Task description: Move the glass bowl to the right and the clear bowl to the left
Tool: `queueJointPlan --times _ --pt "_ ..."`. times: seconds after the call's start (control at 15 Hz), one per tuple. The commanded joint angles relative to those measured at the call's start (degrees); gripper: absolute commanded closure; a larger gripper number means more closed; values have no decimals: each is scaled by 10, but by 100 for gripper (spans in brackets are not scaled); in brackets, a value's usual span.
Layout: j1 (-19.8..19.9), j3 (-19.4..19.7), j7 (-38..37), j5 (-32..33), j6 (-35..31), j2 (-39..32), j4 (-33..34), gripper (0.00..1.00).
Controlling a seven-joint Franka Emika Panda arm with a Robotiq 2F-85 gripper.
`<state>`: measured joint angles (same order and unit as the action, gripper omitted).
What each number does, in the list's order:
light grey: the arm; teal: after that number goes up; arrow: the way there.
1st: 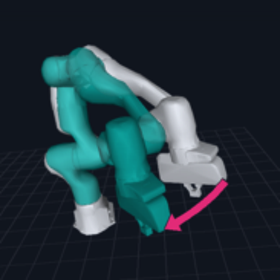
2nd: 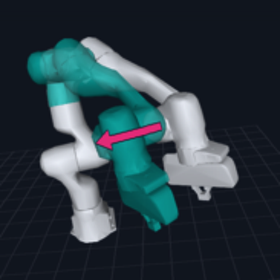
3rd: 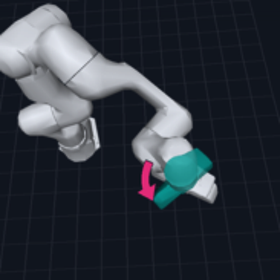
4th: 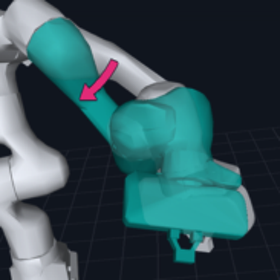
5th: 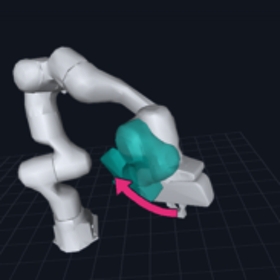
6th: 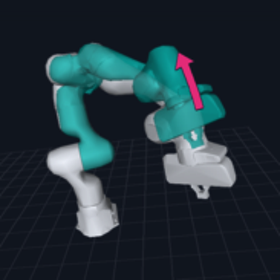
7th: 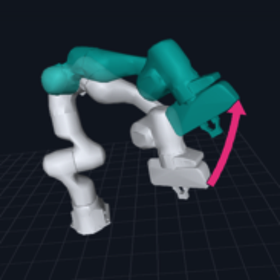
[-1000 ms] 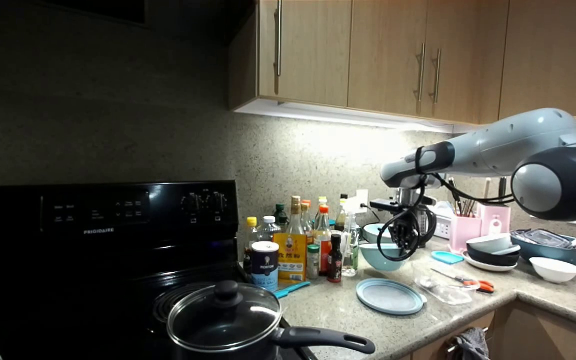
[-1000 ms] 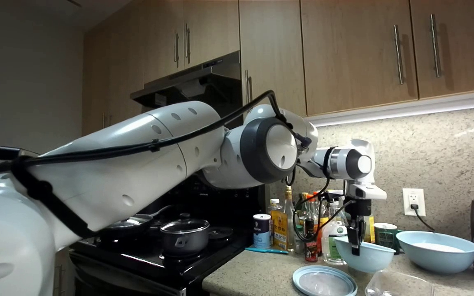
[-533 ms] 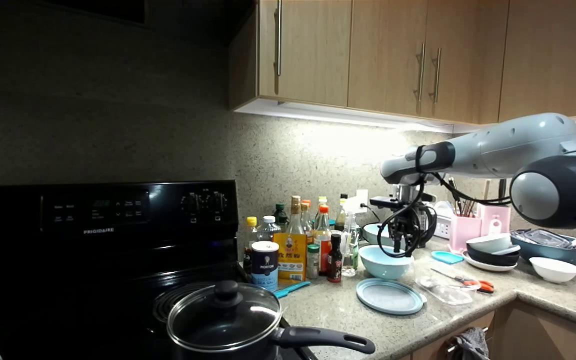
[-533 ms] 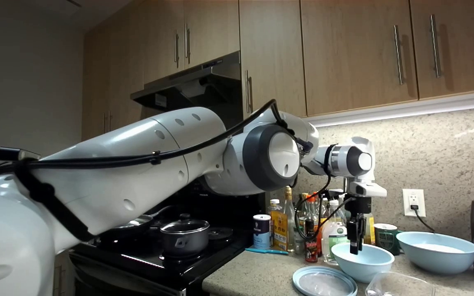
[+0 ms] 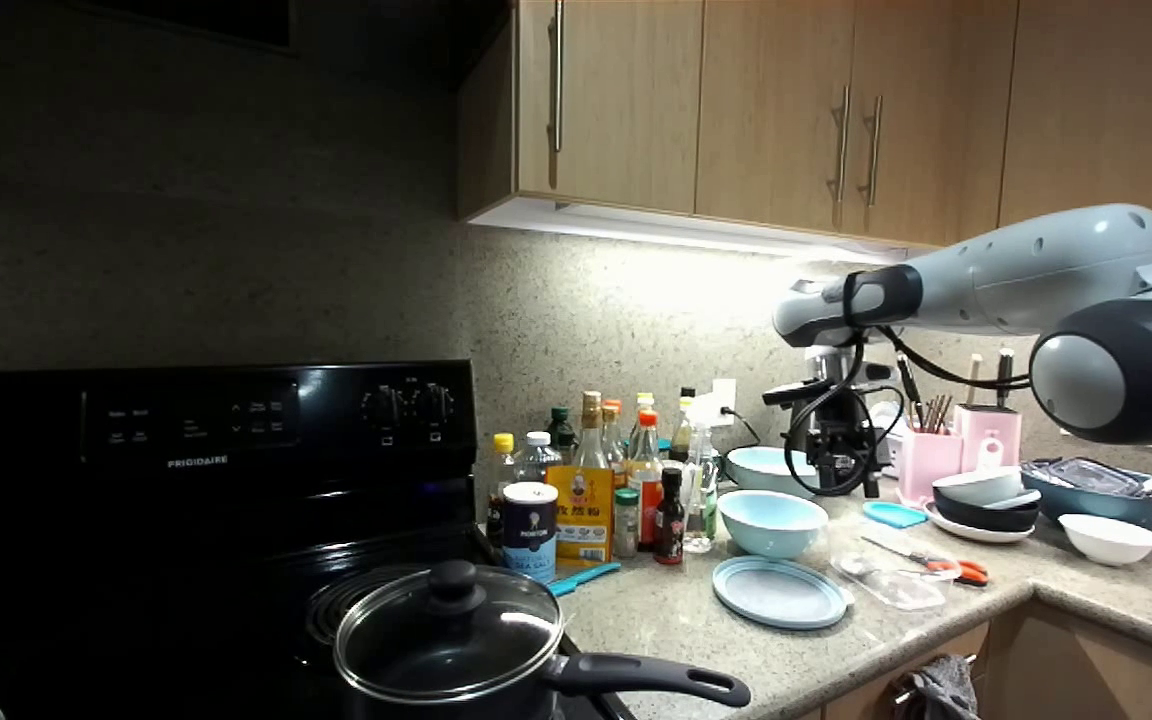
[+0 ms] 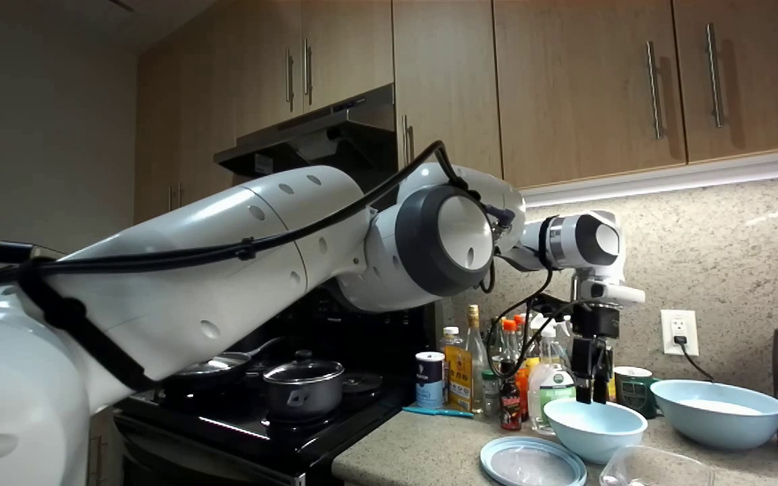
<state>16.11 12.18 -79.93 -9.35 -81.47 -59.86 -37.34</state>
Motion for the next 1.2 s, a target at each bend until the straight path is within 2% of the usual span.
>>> queueJointPlan --times 0.0,0.07,0.13,0.33,0.4,0.6,0.67,0.73,0.8,1.07,1.13 --pt "5 18 -42 -2 41 38 -50 0" --pt "11 21 -77 -17 41 42 -55 0" --pt "6 18 -36 -2 33 9 -8 0" --pt "13 21 -60 -4 34 15 -18 0" --pt "6 28 15 31 16 4 -7 0" --pt "24 19 114 51 15 -11 6 0" --pt "33 13 129 41 18 -16 12 0" --pt "38 12 91 24 39 -19 16 0" --pt "21 21 86 39 23 -9 -3 0" --pt "33 18 86 33 25 -15 1 0" --pt "29 13 157 49 39 -13 -1 0"
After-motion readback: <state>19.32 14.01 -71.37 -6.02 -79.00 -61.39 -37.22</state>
